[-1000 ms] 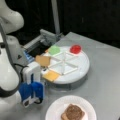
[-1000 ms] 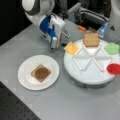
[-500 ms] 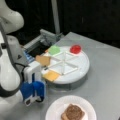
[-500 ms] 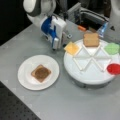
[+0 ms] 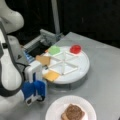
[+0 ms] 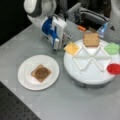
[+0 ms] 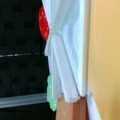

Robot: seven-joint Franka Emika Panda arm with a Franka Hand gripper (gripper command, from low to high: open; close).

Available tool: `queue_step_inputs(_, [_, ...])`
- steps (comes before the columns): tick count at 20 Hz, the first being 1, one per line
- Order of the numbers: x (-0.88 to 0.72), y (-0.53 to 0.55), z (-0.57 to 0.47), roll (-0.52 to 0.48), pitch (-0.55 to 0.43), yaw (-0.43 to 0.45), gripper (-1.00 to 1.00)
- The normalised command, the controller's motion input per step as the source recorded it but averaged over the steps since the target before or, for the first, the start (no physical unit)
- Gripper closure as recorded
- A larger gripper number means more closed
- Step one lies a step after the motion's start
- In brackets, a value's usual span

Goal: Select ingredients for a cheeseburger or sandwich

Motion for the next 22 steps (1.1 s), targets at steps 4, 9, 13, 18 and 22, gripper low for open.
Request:
queue_step_inputs(4, [-0.08, 0.11, 0.11, 0.011, -0.054, -0.149, -1.00])
queue_step_inputs(9, [-0.07, 0.10, 0.12, -0.002, -0.048, -0.153, 1.00])
queue_step_inputs(13, [-0.04, 0.12, 0.12, -0.018, -0.033, -0.159, 1.00])
queue_step_inputs(18, [-0.01, 0.13, 0.13, -0.025, -0.025, -0.161, 1.00])
queue_step_inputs(22, [0.02, 0.14, 0.13, -0.025, -0.023, -0.157, 1.00])
